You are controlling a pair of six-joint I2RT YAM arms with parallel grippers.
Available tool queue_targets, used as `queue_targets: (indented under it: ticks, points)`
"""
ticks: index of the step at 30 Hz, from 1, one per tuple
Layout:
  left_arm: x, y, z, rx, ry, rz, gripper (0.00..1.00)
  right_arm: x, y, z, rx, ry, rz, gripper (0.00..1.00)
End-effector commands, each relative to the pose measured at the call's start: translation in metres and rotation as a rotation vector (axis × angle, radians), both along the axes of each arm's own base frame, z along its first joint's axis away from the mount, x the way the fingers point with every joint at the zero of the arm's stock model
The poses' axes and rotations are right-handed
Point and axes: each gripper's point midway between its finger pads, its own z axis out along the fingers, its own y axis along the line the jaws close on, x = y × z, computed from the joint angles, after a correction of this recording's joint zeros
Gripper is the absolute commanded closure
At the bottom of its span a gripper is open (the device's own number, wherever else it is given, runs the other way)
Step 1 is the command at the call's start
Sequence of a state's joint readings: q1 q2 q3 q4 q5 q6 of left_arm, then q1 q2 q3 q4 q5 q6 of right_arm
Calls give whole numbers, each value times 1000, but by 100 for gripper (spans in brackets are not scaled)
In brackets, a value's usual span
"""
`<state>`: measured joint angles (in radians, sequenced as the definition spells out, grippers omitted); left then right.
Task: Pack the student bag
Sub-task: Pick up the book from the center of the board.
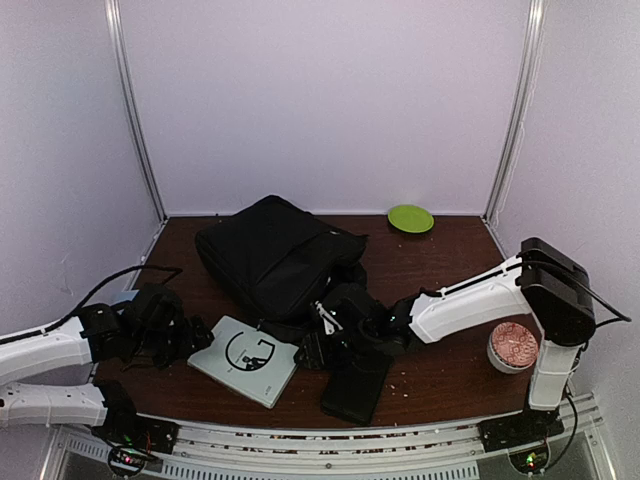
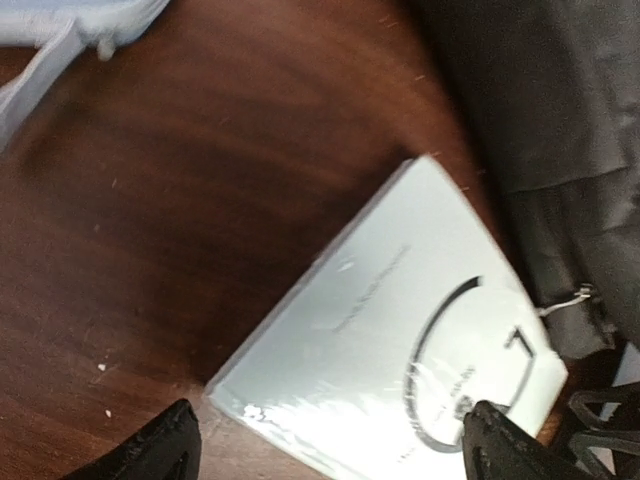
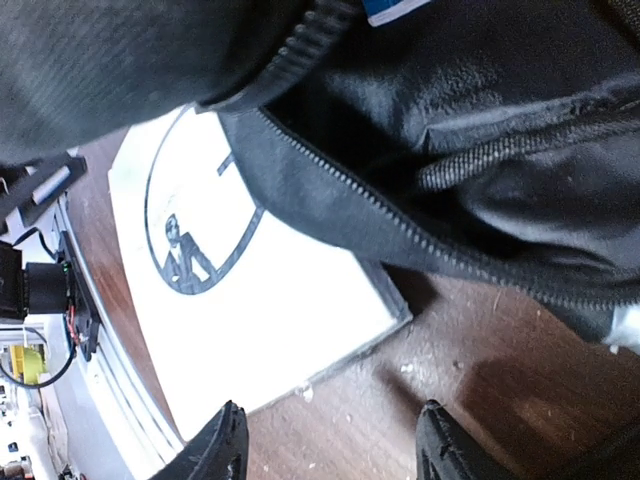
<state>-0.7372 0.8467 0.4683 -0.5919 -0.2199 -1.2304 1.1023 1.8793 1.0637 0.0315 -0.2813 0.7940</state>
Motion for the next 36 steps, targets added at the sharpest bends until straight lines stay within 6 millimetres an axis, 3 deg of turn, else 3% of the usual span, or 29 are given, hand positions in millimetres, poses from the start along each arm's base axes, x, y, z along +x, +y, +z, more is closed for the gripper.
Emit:
queue_targets:
  ticks: [1,7,12,17,21,25,29,32,36]
  points:
    - [6,-4,-7,-76,-24,72,7,15,9,-4,-3,-34,-63,43]
    - [8,-13,-21,-91,4,65,7,30,19,-17,-60,-69,-72,43]
    - [10,-21,-33,-100,30,55,7,26,27,-21,-70,-56,-28,48]
    - [15,-31,-38,-120,19,18,10,-5,28,-11,-33,-63,63,58]
    - [25,-49,-35,-110,3,-72,16,-39,31,-12,-24,-51,146,65]
    - [33,-67,-34,-86,7,-174,23,-58,25,-6,-49,-98,190,70]
    - [39,-80,-31,-97,-8,-224,29,-67,19,10,-38,-134,223,66]
    - [37,-80,-32,-96,1,-230,29,-56,7,11,-68,-144,157,55]
    - [25,-74,-37,-99,27,-222,23,-42,4,9,-76,-106,90,51]
